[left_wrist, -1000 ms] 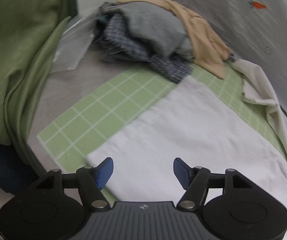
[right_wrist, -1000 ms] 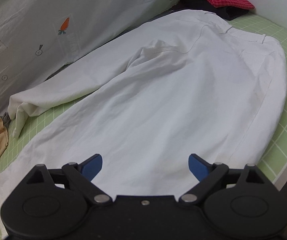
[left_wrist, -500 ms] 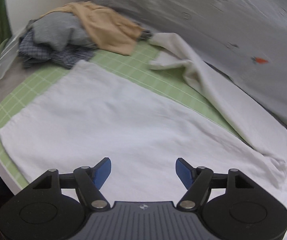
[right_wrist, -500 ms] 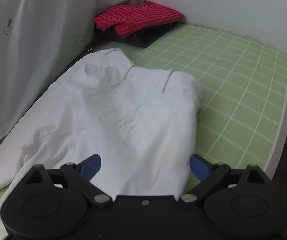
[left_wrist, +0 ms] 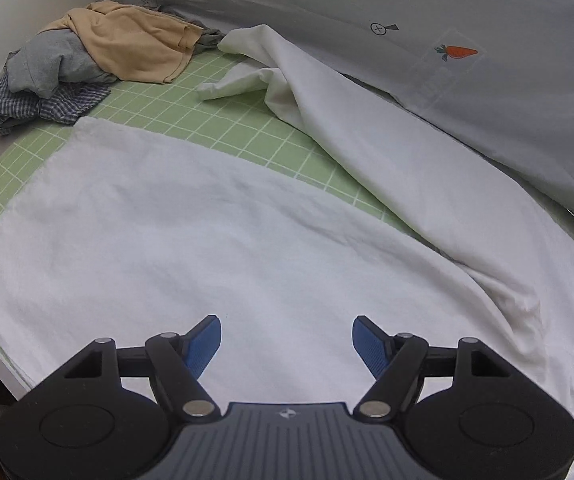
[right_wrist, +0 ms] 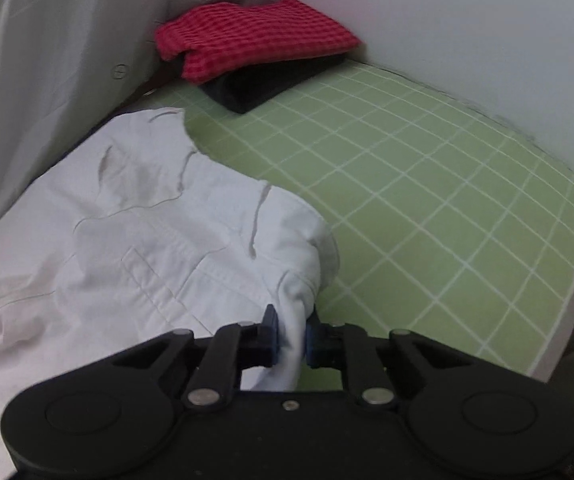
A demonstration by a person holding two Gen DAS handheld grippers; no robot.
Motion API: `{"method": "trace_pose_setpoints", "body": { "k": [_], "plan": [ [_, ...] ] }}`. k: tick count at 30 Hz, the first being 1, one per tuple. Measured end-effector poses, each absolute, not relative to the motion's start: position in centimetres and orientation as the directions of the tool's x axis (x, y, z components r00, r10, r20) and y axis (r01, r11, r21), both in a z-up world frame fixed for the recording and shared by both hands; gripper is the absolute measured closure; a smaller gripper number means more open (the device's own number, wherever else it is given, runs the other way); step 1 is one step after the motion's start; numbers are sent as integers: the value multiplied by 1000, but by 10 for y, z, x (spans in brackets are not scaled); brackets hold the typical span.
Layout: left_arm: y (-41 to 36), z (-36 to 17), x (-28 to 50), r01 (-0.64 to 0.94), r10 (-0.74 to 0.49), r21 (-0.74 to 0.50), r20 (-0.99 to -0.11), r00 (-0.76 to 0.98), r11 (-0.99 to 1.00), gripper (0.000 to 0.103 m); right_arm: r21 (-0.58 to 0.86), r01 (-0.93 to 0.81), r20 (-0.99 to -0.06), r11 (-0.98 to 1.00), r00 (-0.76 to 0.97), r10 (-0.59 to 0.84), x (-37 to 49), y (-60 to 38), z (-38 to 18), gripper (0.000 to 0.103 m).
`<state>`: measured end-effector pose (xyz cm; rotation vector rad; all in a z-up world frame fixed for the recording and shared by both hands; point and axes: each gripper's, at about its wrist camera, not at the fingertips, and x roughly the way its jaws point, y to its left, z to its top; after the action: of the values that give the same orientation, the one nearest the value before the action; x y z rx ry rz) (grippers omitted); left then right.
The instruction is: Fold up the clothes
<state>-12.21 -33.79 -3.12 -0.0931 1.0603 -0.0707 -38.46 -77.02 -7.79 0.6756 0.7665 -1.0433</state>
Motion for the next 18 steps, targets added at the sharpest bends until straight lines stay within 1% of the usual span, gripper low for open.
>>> {"method": "trace_pose_setpoints", "body": {
  "k": [2, 3, 4, 5, 6, 7, 8, 10, 11, 13, 16, 18],
  "plan": [
    [-340, -30, -116, 7, -93, -103, -868, 489, 995, 29, 79, 935, -825, 346, 256, -503, -382, -777, -76, 76],
    [-335, -29, -111, 1, -87, -100, -867, 490, 995, 29, 50, 940, -823, 336, 229, -519, -380, -778, -72, 59],
    [-329, -28, -105, -5, -83, -98, -867, 491, 995, 29, 21, 944, -810, 330, 210, -548, -375, -776, -66, 39],
    [-323, -27, -99, -13, -78, -97, -867, 492, 995, 29, -7, 946, -789, 324, 194, -583, -369, -774, -58, 29],
    [-317, -26, -91, -22, -73, -96, -867, 492, 995, 29, -35, 948, -766, 317, 178, -618, -363, -771, -51, 14],
    [-311, -24, -79, -35, -68, -97, -867, 493, 995, 29, -63, 949, -742, 309, 162, -651, -357, -768, -44, 8],
    [-304, -24, -69, -43, -68, -102, -867, 494, 994, 29, -79, 950, -719, 302, 156, -678, -349, -764, -37, 7],
    [-290, -23, -47, -58, -68, -111, -866, 496, 992, 29, -79, 948, -693, 307, 169, -701, -326, -753, -28, 1],
    [-284, -23, -35, -62, -70, -117, -863, 500, 991, 28, -65, 946, -692, 316, 186, -697, -313, -748, -26, 1],
    [-272, -24, -9, -71, -80, -134, -860, 504, 988, 24, -16, 941, -712, 337, 226, -664, -285, -738, -30, 1],
    [-256, -26, 33, -98, -103, -172, -864, 492, 980, 24, 44, 939, -761, 340, 252, -598, -240, -725, -42, 1],
    [-247, -28, 60, -100, -125, -200, -858, 498, 975, 24, 81, 941, -775, 329, 267, -572, -210, -715, -47, 1]
  ]
}}
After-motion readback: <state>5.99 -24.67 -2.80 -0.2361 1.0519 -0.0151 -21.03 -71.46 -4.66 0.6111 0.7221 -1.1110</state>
